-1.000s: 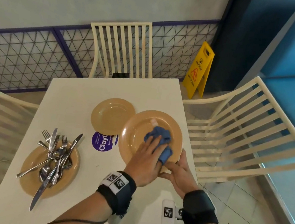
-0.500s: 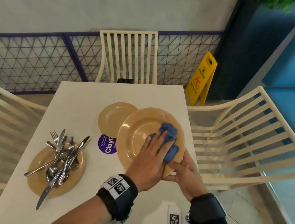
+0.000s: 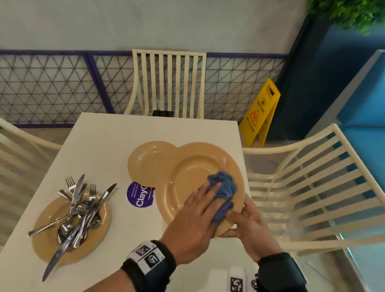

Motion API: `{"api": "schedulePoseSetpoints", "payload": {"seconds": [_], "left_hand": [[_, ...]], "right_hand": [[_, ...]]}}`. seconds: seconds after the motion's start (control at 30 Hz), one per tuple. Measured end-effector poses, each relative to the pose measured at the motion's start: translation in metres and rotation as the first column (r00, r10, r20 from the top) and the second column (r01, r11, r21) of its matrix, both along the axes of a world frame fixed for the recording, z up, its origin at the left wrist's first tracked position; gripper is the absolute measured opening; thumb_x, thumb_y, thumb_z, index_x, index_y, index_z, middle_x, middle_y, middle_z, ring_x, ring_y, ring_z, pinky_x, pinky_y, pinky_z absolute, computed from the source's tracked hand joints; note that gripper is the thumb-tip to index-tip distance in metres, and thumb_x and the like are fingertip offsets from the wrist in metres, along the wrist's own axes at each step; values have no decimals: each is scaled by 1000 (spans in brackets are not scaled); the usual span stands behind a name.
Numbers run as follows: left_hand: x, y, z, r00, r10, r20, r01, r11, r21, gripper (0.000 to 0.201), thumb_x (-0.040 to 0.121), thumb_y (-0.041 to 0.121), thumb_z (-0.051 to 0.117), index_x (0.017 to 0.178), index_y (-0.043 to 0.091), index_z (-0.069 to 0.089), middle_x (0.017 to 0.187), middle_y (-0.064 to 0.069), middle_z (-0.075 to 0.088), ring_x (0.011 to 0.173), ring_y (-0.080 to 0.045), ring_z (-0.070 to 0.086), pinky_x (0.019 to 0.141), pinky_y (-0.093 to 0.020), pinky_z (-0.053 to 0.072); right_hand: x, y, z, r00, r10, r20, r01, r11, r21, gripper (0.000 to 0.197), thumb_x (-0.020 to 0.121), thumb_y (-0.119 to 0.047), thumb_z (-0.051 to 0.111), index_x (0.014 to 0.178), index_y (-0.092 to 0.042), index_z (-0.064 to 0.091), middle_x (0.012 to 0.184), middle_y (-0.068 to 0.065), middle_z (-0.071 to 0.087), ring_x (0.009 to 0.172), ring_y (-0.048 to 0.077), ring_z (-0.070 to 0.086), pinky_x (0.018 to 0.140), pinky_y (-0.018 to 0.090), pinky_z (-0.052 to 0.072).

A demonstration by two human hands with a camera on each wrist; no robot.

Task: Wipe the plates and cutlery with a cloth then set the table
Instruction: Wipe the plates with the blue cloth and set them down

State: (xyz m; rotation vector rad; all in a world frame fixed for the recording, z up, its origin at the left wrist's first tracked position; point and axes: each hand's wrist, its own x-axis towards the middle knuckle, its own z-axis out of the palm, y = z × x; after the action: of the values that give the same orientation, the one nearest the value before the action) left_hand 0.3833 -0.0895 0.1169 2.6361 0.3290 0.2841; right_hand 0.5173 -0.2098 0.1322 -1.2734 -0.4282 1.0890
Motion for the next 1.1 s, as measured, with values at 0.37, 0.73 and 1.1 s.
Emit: {"api": "schedulePoseSetpoints", "payload": {"seconds": [0.37, 0.73, 1.1], "left_hand": [[16, 44, 14, 983, 163, 85, -160, 986, -44, 58, 102, 31, 30, 157, 28, 12, 164, 6, -12, 149, -7, -27, 126, -45, 0], [-12, 82, -11, 964, 264, -13, -264, 960, -96, 63, 101, 21, 43, 157, 33, 16, 166, 9, -3, 154, -20, -7, 123, -53, 17], [-34, 51, -11, 999, -46, -25, 49, 988, 143, 61, 96, 20, 41, 154, 26, 25, 166, 7, 13, 154, -15, -6, 126, -38, 12]], "right_hand": [[-14, 9, 4, 995, 77, 62, -77, 997, 9, 42, 99, -13, 55, 138, -28, 54, 127, 11, 65, 111, 37, 66, 78, 60, 58], [-24, 2, -2, 998, -43, 54, 47, 997, -65, 31, 102, -35, 46, 130, -36, 59, 118, 5, 70, 102, 33, 69, 72, 64, 58], [-1, -8, 8, 983, -181, -21, 181, 983, 1, 31, 105, -31, 39, 128, -29, 59, 121, 8, 71, 103, 31, 71, 72, 55, 59]]}}
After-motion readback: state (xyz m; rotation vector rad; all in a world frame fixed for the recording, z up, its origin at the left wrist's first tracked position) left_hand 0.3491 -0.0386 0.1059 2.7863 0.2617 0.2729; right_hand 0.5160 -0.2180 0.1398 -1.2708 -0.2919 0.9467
